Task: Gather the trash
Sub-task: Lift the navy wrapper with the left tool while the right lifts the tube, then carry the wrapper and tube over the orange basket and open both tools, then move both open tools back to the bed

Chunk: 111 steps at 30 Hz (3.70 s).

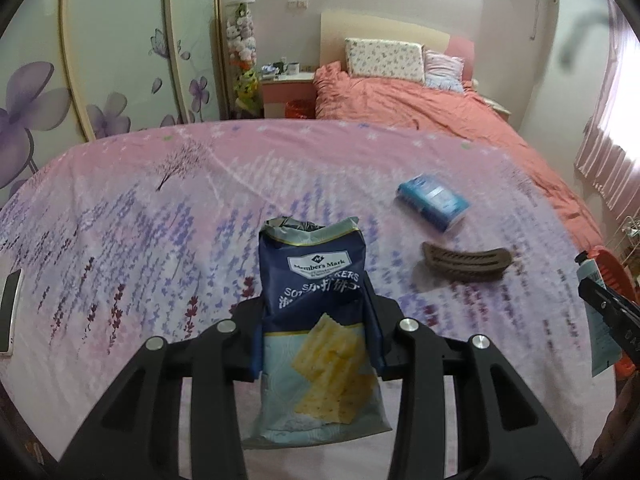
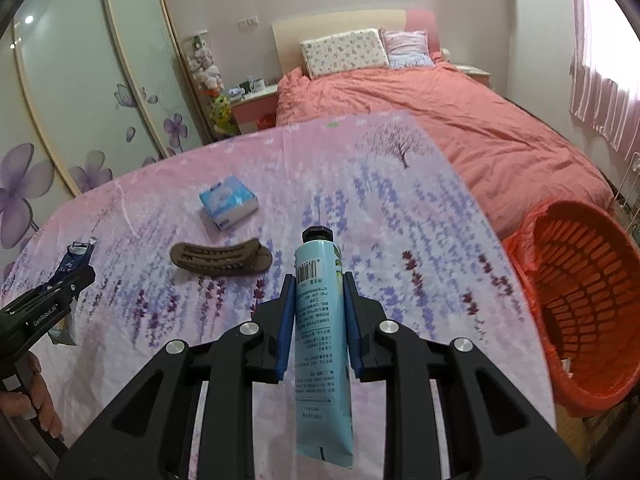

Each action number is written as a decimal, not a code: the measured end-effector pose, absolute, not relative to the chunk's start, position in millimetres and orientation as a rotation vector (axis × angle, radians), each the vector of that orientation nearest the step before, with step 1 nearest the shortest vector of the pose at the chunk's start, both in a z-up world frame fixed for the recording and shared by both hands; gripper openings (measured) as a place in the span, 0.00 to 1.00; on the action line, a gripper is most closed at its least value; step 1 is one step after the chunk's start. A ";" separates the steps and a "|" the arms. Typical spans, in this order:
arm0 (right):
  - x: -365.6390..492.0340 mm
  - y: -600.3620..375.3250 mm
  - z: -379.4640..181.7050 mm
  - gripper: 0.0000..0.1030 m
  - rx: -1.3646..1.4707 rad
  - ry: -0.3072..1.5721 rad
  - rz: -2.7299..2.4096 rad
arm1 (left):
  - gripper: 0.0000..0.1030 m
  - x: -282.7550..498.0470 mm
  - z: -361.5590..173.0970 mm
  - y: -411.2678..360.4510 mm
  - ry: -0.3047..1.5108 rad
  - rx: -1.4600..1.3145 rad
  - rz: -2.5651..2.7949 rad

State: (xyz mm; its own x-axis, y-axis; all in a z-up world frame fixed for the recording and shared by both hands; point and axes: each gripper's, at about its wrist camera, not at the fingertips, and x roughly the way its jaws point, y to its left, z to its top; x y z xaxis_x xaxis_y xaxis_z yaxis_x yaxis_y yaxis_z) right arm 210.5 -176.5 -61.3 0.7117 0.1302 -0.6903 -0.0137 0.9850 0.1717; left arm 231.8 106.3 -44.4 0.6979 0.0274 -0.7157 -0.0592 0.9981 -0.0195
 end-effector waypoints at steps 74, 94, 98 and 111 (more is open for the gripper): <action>162.9 -465.0 -68.5 0.32 0.467 0.669 -0.271 | 0.60 233.9 -54.9 -322.4 0.828 0.164 -0.653; 168.3 -395.6 -72.0 0.52 0.325 0.722 -0.169 | 0.79 257.8 -72.0 -153.1 0.854 0.119 -0.299; 176.0 -362.0 -73.9 0.52 0.289 0.749 -0.102 | 0.80 257.1 -71.2 -92.8 0.842 0.097 -0.196; 217.5 -216.2 -85.2 0.57 0.143 0.837 0.165 | 0.85 253.1 -76.0 75.5 0.839 0.030 0.087</action>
